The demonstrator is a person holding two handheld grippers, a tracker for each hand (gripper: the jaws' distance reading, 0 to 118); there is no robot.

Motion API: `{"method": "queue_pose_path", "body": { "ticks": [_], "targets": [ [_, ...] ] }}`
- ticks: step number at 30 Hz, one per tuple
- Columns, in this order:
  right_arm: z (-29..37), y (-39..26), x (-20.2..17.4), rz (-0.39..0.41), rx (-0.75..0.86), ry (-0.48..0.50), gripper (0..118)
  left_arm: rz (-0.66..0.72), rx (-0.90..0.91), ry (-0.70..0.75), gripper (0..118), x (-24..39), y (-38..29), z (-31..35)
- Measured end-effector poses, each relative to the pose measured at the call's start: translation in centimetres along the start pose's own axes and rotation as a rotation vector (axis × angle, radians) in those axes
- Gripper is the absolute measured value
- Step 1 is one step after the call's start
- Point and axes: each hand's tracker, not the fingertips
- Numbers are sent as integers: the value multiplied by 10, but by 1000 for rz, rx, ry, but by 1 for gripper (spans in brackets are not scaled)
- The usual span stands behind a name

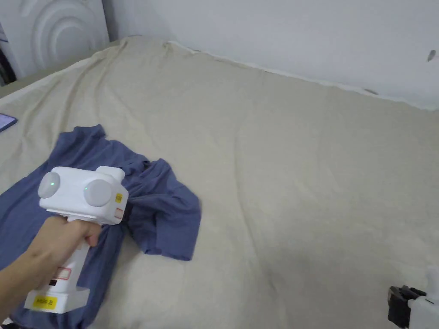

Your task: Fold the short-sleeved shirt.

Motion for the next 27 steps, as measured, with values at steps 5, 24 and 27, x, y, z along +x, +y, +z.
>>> {"method": "queue_pose_path", "body": {
  "ticks": [5,24,27],
  "targets": [
    [32,-8,29,-44,45,-18,0,-98,91,-34,2,58,31,43],
    [77,-32,164,-276,110,-201,0,-544,41,-684,2,595,21,63],
    [76,-38,180,-304,98,-227,0,-550,-91,-775,2,654,-10,50]
  ]
}}
